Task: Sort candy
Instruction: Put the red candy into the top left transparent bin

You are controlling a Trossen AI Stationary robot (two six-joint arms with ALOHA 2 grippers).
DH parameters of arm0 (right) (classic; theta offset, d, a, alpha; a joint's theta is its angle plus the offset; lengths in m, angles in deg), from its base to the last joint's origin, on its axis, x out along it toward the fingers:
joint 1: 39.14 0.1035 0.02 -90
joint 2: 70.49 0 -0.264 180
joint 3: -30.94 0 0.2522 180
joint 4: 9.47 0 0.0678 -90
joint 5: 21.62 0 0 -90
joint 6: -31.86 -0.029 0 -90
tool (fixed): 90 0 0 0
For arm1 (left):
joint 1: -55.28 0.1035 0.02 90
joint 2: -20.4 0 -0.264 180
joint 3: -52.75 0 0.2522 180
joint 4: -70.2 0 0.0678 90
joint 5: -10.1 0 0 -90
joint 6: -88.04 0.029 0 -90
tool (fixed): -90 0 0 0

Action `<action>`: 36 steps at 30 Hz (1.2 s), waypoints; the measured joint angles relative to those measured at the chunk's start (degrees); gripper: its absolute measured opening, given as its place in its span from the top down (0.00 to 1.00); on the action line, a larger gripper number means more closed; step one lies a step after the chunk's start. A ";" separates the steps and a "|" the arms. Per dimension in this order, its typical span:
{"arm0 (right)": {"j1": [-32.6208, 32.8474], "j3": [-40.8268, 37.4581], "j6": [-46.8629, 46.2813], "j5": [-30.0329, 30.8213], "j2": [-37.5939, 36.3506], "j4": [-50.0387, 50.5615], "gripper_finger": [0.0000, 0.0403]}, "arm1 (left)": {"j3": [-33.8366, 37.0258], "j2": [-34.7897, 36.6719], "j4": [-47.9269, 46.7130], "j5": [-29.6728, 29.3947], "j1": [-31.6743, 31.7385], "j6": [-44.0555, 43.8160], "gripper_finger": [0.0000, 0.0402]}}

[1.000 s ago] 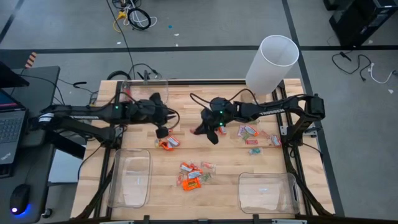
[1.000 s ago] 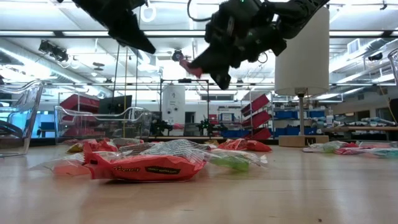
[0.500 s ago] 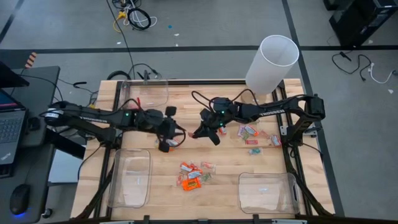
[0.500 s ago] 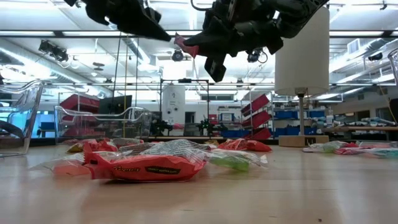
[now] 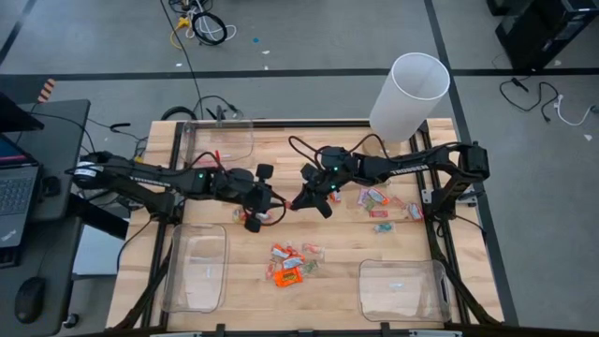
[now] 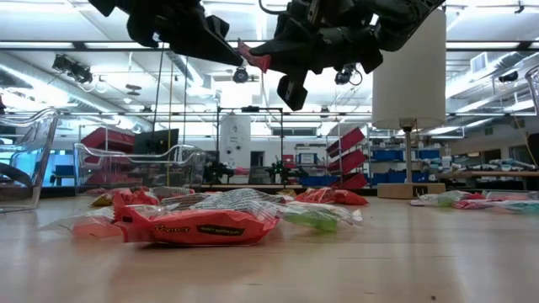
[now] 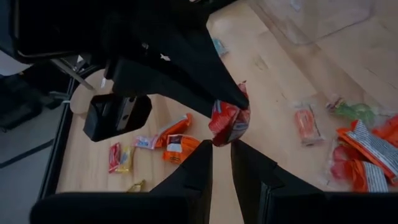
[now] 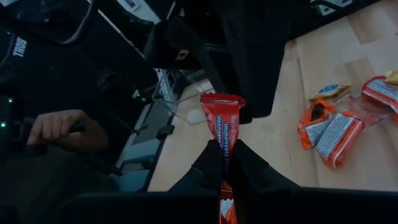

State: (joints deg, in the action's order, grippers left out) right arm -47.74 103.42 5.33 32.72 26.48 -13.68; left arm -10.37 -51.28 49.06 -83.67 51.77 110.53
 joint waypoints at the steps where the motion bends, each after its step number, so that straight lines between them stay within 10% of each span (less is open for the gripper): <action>1: 0.00 0.00 0.00 0.00 0.00 0.00 0.97 | 0.00 0.01 0.11 0.00 0.00 0.01 0.84; 20: 0.00 0.00 0.31 -0.33 0.02 0.48 0.97 | 0.00 0.04 0.41 4.92 0.04 1.55 0.84; 36: -0.13 0.00 0.75 0.94 0.04 0.55 0.97 | 0.00 0.04 1.29 0.55 -0.02 2.99 0.60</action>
State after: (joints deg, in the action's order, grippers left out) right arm -47.87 103.42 6.08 33.66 26.52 -13.14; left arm -10.37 -51.23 50.35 -83.12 51.75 113.52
